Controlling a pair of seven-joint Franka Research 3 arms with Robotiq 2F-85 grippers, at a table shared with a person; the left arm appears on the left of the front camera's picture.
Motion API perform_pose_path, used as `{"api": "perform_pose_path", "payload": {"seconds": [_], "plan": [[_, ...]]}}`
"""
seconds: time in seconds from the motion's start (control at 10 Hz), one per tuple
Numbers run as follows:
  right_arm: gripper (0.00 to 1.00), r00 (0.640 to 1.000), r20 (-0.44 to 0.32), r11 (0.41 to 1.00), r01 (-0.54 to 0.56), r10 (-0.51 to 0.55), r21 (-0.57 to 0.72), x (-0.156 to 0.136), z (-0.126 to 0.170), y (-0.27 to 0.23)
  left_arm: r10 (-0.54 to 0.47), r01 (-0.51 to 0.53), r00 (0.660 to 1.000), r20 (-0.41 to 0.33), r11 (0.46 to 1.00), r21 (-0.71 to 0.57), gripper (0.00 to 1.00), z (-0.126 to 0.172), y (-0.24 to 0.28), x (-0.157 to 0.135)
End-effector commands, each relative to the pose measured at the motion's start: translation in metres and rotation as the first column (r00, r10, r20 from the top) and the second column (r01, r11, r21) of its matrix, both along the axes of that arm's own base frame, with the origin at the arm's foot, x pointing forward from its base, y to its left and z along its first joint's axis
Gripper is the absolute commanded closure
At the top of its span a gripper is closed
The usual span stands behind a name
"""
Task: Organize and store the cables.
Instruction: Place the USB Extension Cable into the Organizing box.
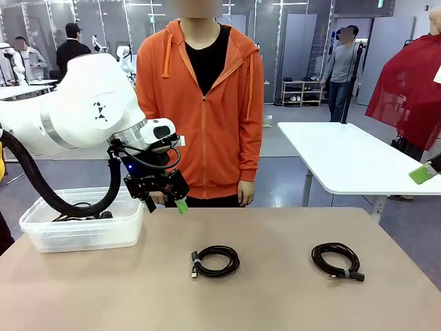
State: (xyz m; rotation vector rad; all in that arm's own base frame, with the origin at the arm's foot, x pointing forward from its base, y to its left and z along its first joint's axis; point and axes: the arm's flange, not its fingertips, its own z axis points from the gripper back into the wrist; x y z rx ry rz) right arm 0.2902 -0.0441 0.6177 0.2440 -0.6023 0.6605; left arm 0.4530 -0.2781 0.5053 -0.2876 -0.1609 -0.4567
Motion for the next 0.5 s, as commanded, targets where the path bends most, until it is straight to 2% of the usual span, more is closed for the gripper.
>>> {"api": "perform_pose_path", "payload": {"seconds": [0.0, 0.4], "plan": [[0.0, 1.0, 0.001, 1.0, -0.003, 0.003, -0.005, 0.0003, -0.0001, 0.0002, 0.009, -0.009, 1.0, 0.007, 1.0, -0.007, 0.0, 0.0013, 0.0007, -0.001], [0.0, 1.0, 0.001, 1.0, -0.003, 0.003, -0.005, 0.0003, -0.0001, 0.0002, 0.001, -0.001, 1.0, 0.0, 1.0, 0.0, 0.0, 0.0001, 0.0, 0.0]]}}
